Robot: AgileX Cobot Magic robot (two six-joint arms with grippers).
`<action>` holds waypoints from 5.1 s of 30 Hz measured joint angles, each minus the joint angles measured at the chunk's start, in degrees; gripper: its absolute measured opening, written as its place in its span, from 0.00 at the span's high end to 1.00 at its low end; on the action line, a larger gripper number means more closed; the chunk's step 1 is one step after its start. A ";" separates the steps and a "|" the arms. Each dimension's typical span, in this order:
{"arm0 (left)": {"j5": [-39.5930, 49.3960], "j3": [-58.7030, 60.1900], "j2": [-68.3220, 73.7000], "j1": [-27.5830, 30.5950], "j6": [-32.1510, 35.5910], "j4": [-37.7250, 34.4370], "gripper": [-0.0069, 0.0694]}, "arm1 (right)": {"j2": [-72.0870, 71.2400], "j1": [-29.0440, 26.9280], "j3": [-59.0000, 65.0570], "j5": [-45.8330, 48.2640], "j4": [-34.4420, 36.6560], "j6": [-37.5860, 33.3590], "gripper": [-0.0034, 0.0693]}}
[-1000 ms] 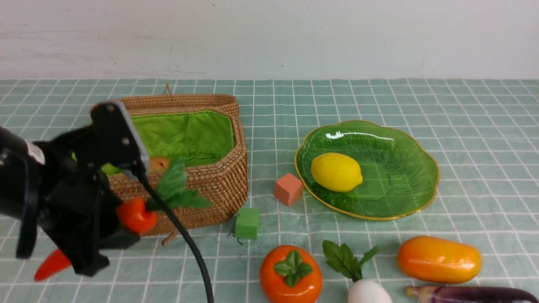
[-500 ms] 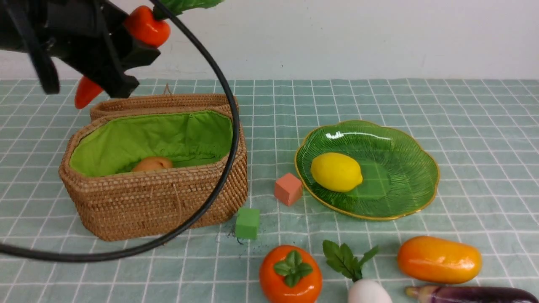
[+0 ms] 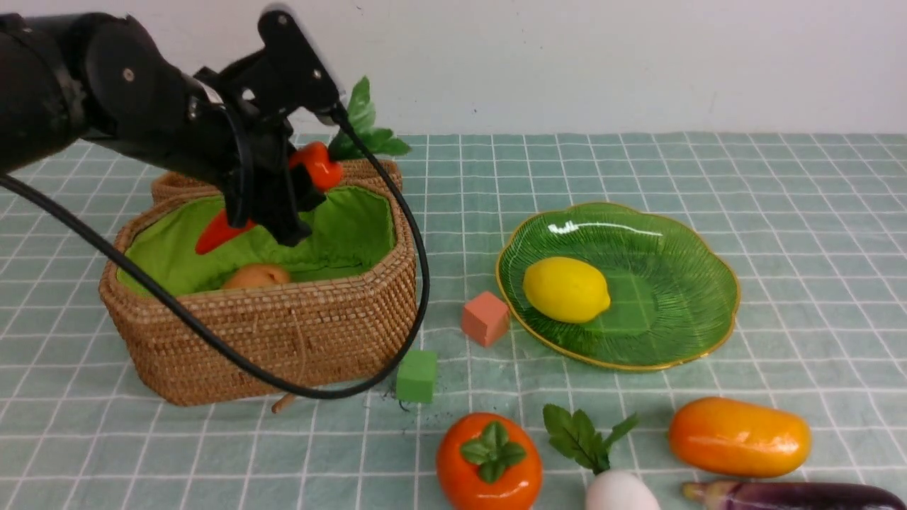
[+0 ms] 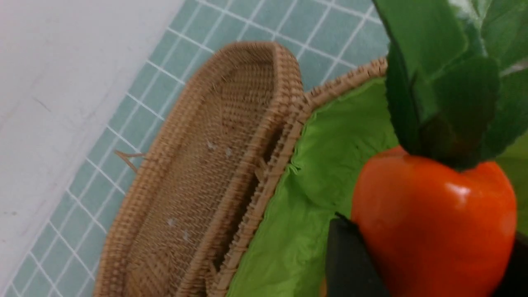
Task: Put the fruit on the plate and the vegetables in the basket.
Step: Use the left arm to grab a carrot and put it into the left basket, then take a daikon with your right arm and place it on the basket on the left.
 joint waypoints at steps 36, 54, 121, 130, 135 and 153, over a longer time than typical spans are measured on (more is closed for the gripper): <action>42.23 7.04 -38.37 14.87 -38.25 1.38 0.93 | 0.00 0.00 0.00 0.00 0.00 0.00 0.62; 27.40 41.88 -82.69 14.35 -59.84 3.12 0.93 | 0.00 0.00 0.00 0.00 0.00 0.00 0.62; -6.24 79.63 -97.08 13.75 -71.67 8.16 0.89 | 0.00 0.00 0.00 0.00 0.00 0.00 0.62; -6.24 79.63 -97.08 13.75 -71.67 8.16 0.89 | 0.00 0.00 0.00 0.00 0.00 0.00 0.62; -6.24 79.63 -97.08 13.75 -71.67 8.05 0.89 | 0.00 0.00 0.00 0.00 0.00 0.00 0.62; -6.24 79.63 -97.08 13.75 -71.67 8.05 0.89 | 0.00 0.00 0.00 0.00 0.00 0.00 0.62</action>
